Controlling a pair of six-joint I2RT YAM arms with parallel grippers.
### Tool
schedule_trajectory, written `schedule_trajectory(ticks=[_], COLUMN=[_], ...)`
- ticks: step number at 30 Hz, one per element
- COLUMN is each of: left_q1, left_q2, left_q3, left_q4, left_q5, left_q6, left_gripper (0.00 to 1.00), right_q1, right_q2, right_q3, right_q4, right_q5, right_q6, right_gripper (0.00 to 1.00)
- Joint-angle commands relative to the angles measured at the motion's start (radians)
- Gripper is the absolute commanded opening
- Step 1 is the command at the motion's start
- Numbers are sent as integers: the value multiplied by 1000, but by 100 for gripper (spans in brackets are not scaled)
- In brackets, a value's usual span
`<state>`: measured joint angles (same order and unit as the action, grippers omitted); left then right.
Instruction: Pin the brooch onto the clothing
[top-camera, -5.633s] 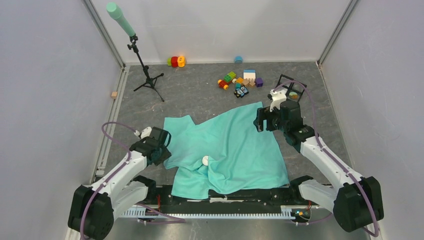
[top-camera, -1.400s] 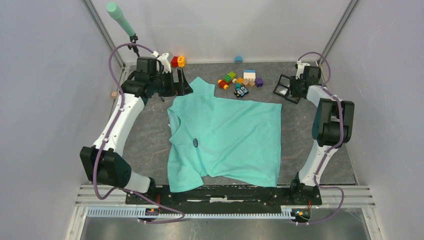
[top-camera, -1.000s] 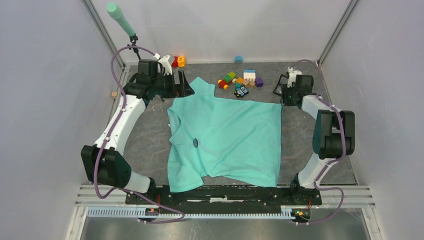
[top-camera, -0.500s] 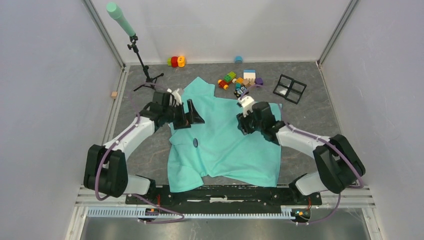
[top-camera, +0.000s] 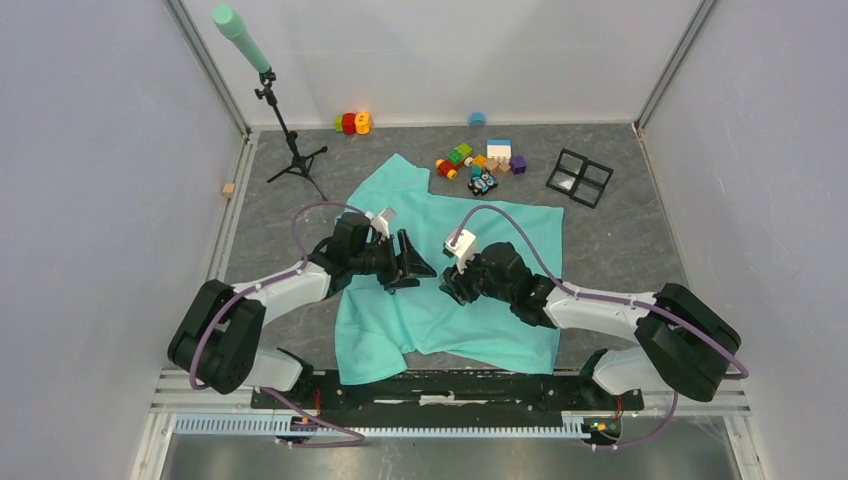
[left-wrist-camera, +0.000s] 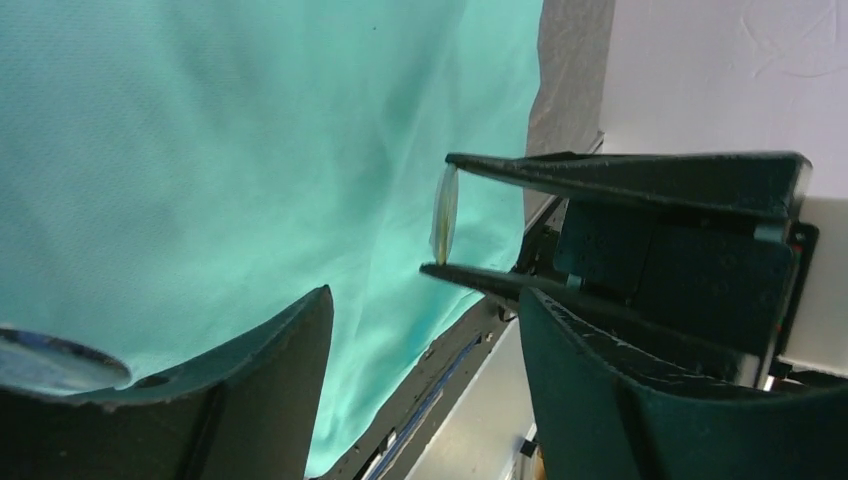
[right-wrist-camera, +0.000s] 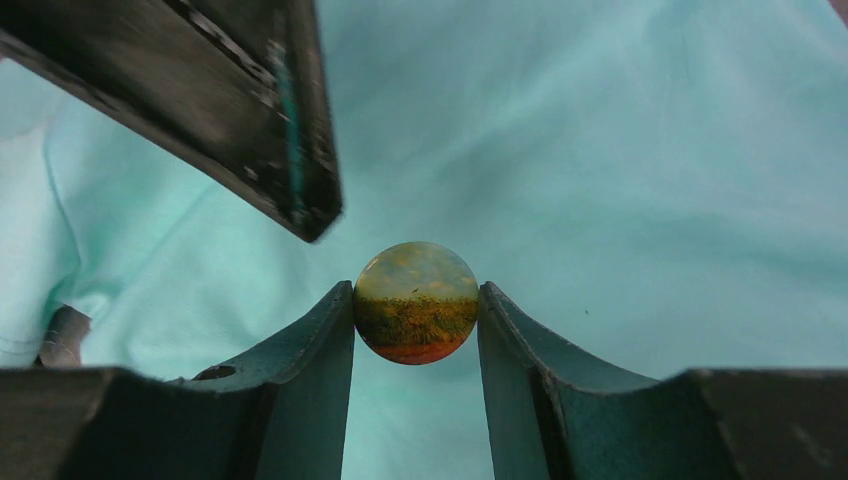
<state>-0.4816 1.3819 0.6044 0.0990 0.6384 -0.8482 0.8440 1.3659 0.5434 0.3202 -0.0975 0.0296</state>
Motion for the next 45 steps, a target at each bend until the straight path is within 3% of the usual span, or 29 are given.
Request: schedule_trajectory(ticks=[1, 5, 11, 20, 28, 29, 33, 37, 45], left_q1=[-34, -54, -55, -64, -73, -73, -73, -71, -59], left_q2=[29, 40, 46, 60, 61, 61, 45, 36, 24], left_q3=[7, -1, -2, -11, -12, -14, -23, -23, -44], left_q4=[109, 151, 155, 149, 149, 149, 145, 142, 150], left_q5=[26, 12, 5, 5, 12, 12, -12, -28, -37], left_q6=[-75, -105, -109, -109, -114, -114, -117, -141, -248], left_gripper=[69, 54, 40, 28, 2, 2, 2, 2, 2], right_q1=[35, 53, 71, 81, 86, 87, 89, 106, 211], right_q2=[-30, -21, -22, -24, -15, -15, -30, -73, -66], right_q3=[5, 17, 24, 30, 41, 45, 58, 54, 110], right_q4=[94, 94, 91, 88, 78, 74, 43, 16, -106], right_q5=[7, 9, 4, 1, 7, 8, 37, 91, 312], right_q6=[-3, -9, -15, -17, -19, -20, -21, -70, -192], right_gripper=[38, 38, 38, 38, 39, 41, 66, 80, 76])
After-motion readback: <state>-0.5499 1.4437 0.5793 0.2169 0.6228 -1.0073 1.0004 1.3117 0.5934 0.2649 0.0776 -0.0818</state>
